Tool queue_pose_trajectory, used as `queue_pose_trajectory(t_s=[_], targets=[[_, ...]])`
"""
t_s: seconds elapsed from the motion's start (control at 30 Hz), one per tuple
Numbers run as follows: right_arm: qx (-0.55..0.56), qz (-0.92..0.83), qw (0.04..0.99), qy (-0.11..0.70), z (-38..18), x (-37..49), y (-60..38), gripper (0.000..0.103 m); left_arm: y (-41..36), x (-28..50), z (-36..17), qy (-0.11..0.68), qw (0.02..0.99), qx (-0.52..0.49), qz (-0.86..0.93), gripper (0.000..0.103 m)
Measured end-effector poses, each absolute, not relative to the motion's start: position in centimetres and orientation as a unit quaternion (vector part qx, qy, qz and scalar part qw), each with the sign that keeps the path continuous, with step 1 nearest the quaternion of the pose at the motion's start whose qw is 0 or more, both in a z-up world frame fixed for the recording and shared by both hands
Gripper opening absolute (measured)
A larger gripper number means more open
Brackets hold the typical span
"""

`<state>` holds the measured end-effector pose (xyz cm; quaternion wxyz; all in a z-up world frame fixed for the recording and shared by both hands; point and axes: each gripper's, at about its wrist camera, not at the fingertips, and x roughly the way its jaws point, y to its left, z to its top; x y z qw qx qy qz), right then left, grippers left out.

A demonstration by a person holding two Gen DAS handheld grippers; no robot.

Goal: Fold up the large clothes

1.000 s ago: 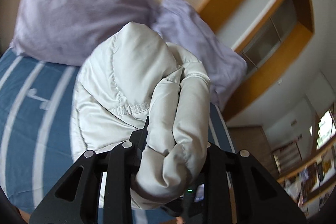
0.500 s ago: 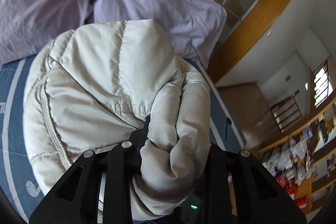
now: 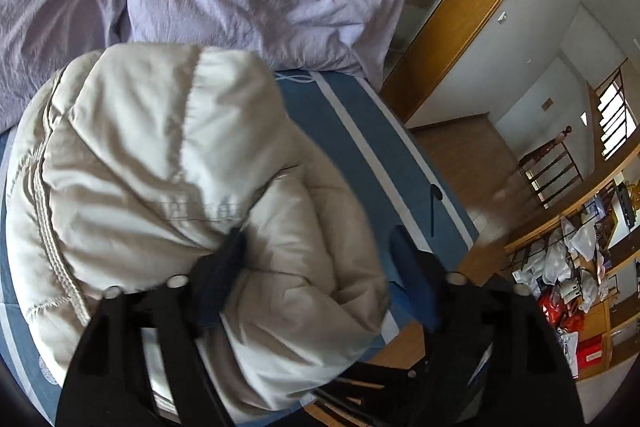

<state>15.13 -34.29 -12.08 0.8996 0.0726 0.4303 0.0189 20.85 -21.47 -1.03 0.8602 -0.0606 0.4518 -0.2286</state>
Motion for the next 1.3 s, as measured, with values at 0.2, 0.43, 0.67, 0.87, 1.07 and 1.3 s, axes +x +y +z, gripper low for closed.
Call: queue_pose_trajectory(t_s=[0.2, 0.43, 0.67, 0.87, 1.07, 1.3], targets=[[0.079, 0.002, 0.905, 0.418, -11.4, 14.6, -35.8, 0.091, -21.2, 20.0, 0.9, 0.432, 0.869, -0.061, -0.232, 0.082], [0.082, -0.008, 0.908, 0.411, -10.5, 14.7, -37.2, 0.091, -19.1, 18.6, 2.9, 0.390, 0.898, -0.034, -0.199, 0.083], [0.087, -0.005, 0.911, 0.403, -8.9, 14.5, -37.1, 0.091, -15.4, 18.4, 2.7, 0.388, 0.909, -0.047, -0.146, 0.083], [0.096, 0.000, 0.913, 0.396, -7.5, 14.8, -37.3, 0.091, -12.2, 17.5, 1.6, 0.387, 0.918, -0.025, -0.087, 0.083], [0.104, 0.001, 0.913, 0.395, -6.7, 15.2, -37.7, 0.092, -11.7, 18.4, -1.8, 0.421, 0.903, -0.040, -0.077, 0.083], [0.101, 0.002, 0.910, 0.403, -6.8, 15.5, -38.2, 0.092, -14.0, 18.4, -4.8, 0.428, 0.900, -0.027, -0.082, 0.084]])
